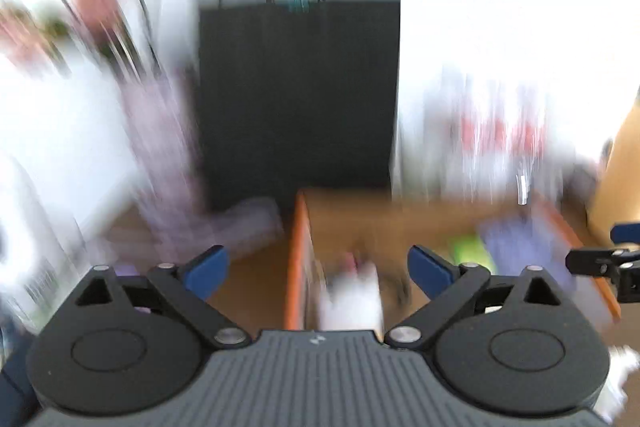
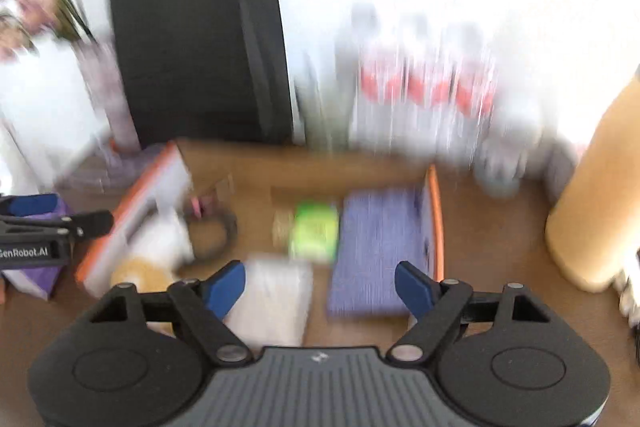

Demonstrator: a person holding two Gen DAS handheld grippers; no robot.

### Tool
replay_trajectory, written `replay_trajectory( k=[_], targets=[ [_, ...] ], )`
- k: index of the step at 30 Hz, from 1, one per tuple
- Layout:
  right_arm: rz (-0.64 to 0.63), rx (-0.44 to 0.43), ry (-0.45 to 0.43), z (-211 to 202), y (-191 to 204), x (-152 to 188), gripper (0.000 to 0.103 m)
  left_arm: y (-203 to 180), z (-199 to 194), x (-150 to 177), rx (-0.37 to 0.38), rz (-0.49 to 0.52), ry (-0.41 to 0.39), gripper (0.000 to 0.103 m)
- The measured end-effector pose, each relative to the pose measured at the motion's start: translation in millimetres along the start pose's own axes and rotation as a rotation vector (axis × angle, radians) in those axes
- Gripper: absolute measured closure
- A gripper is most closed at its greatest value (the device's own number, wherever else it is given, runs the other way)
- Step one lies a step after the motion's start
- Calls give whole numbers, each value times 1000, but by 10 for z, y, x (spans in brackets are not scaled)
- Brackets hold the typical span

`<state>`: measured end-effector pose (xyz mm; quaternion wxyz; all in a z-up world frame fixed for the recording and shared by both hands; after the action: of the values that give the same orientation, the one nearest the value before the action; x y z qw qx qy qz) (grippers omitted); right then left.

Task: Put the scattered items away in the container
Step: 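Grasp the red rose with the right tool while the left tool grasps the blue-white packet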

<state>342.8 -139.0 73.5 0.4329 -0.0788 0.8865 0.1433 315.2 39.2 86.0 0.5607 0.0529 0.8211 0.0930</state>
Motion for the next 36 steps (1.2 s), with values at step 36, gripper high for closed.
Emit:
replay_trajectory(
  k=[36],
  targets=[
    [48, 100, -28, -1161, -211, 2231, 15, -986, -1146, 1727, 260, 47, 239, 0]
  ],
)
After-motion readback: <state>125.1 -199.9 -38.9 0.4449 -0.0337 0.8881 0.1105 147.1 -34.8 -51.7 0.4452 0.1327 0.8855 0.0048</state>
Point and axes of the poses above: each gripper's, at about its wrist camera, not at the fingertips, and z roughly the way its jaws point, y to its left, x to its underside, the point moved 10 cm from there along z, roughly the way its jaws point, and after that the axes turned 10 degrees about z, right-handed, at the moved point
